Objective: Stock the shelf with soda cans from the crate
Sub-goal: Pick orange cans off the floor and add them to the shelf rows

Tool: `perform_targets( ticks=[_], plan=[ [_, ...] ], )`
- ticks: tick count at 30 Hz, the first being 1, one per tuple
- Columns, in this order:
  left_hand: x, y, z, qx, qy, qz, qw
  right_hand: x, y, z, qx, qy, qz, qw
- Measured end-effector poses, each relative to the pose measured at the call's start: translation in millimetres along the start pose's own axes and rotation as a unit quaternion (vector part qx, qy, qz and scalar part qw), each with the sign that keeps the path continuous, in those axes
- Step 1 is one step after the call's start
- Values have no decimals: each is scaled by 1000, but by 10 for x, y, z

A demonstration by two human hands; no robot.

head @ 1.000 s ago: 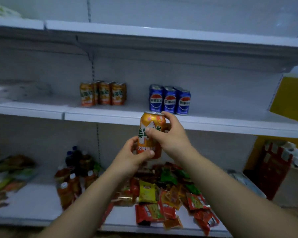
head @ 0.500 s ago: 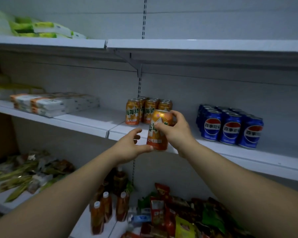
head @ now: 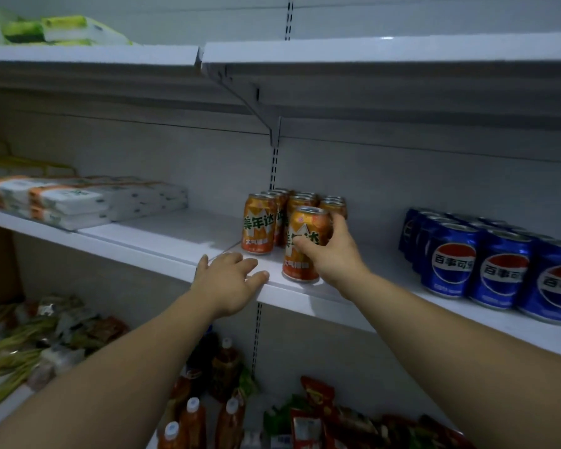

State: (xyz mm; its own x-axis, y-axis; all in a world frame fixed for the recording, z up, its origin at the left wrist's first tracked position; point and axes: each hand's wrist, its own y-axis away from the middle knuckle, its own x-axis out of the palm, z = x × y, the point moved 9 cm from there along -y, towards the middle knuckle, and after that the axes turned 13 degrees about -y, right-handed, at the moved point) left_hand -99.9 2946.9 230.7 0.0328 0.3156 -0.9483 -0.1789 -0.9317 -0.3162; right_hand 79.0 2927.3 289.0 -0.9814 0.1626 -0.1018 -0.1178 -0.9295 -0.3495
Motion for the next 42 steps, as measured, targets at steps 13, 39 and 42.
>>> perform_targets(
  ticks=[13,39,42],
  plan=[
    [53,10,25,-31,-11,-92,995,284,-301,-249,-14,133,-6,991],
    [-187,329,-609,41,81,75,993,-557,317,85,78,275,4,958],
    [-265,646,-1173,94,135,90,982,-1096,794,227,93,332,-16,938]
  ],
)
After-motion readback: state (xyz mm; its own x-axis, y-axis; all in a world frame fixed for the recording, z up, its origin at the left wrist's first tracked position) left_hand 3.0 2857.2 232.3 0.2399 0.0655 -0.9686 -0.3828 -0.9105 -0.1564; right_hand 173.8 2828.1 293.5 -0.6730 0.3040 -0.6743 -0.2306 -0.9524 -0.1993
